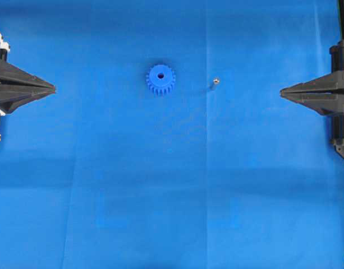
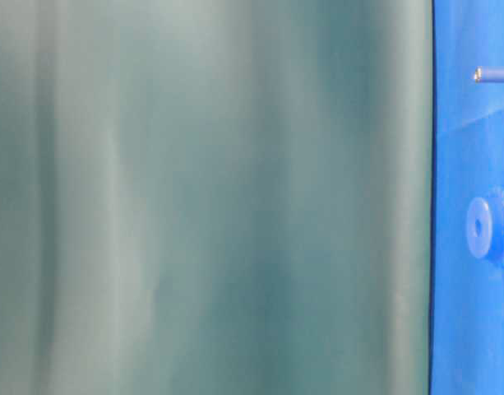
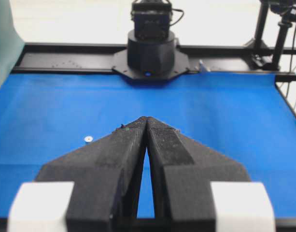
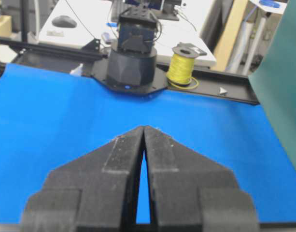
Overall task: Insert the shaft placed at a random location into the center hole of the small gear at another random location.
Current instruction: 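Move the right gripper open toward the small silver shaft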
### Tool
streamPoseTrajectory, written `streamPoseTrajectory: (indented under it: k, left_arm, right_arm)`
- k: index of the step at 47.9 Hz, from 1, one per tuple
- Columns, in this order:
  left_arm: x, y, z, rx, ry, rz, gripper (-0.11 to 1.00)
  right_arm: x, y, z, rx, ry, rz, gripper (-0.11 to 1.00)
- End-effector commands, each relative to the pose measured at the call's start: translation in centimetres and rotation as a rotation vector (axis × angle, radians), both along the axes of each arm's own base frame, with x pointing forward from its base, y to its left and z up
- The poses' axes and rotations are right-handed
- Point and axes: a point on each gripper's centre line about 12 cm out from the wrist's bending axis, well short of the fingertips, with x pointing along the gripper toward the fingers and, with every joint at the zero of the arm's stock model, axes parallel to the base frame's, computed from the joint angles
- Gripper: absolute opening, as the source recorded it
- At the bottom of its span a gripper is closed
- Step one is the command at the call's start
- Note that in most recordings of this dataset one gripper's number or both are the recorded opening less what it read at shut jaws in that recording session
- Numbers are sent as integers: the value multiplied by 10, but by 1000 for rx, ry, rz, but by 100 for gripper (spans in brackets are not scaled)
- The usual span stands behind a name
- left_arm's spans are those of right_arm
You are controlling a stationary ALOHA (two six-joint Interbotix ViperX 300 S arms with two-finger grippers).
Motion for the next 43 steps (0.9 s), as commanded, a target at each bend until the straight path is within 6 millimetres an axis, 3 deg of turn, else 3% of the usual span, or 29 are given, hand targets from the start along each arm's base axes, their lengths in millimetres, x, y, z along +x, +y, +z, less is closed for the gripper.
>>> streamPoseTrajectory:
  k: [1, 7, 19, 24, 30, 40, 43]
  left_arm:
    - [1, -1, 6, -2, -20, -3, 2]
    - [0, -1, 6, -3, -15, -3, 2]
    - [0, -1, 5, -2, -12, -5, 2]
    - [0, -1, 5, -2, -12, -5, 2]
    - [0, -1, 4, -2, -9, -3, 2]
    - [0, -1, 2, -2, -5, -5, 2]
    - [0, -1, 1, -2, -2, -5, 2]
  right_arm:
    - [4, 0, 10, -5, -21, 2, 0]
    - [9, -1, 5, -3, 5, -4, -6]
    - [26, -15, -18, 4, 72, -66, -6]
    - [35, -25, -31, 17, 107, -108, -1]
    - [47, -37, -52, 39, 163, -158, 19]
    - [69, -56, -95, 79, 235, -232, 78]
    - [74, -61, -108, 92, 250, -252, 76]
